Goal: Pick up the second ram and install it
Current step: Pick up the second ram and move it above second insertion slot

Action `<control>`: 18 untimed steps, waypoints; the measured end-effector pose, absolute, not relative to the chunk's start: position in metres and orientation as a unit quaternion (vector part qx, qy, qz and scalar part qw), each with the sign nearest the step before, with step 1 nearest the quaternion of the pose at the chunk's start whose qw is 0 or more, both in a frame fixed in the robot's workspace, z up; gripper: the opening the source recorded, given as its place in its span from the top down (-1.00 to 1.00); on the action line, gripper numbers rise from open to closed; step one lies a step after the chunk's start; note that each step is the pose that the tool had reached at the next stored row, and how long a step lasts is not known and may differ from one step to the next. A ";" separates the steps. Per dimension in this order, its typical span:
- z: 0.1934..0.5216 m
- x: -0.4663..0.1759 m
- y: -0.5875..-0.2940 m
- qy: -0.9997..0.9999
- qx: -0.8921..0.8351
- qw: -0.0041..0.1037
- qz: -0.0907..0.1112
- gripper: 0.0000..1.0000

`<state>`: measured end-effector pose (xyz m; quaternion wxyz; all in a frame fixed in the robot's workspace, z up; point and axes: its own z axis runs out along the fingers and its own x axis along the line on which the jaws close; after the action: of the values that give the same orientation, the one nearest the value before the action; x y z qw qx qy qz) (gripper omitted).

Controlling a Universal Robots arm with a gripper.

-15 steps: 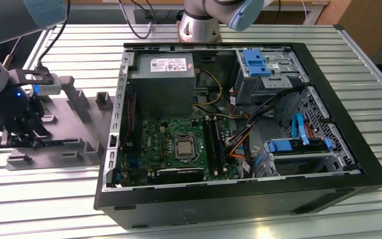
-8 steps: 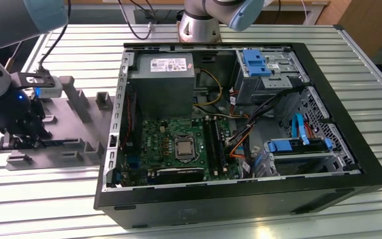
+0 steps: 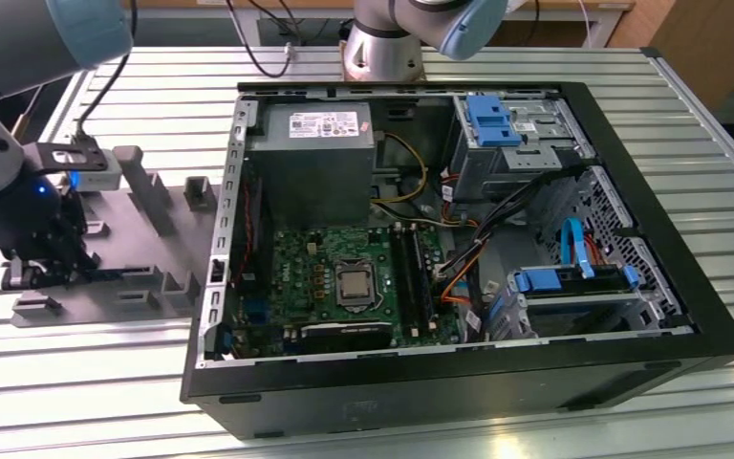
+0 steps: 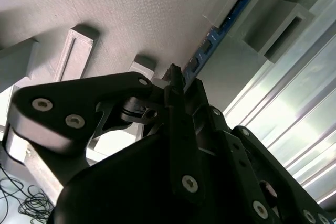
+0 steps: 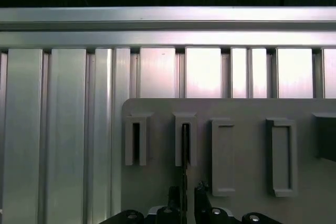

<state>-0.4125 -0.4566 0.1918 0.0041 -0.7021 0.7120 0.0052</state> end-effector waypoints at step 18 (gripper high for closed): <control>0.189 -0.413 -0.457 0.712 -0.702 0.004 0.005 0.66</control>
<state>-0.4125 -0.4566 0.1890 0.0041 -0.7021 0.7121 0.0052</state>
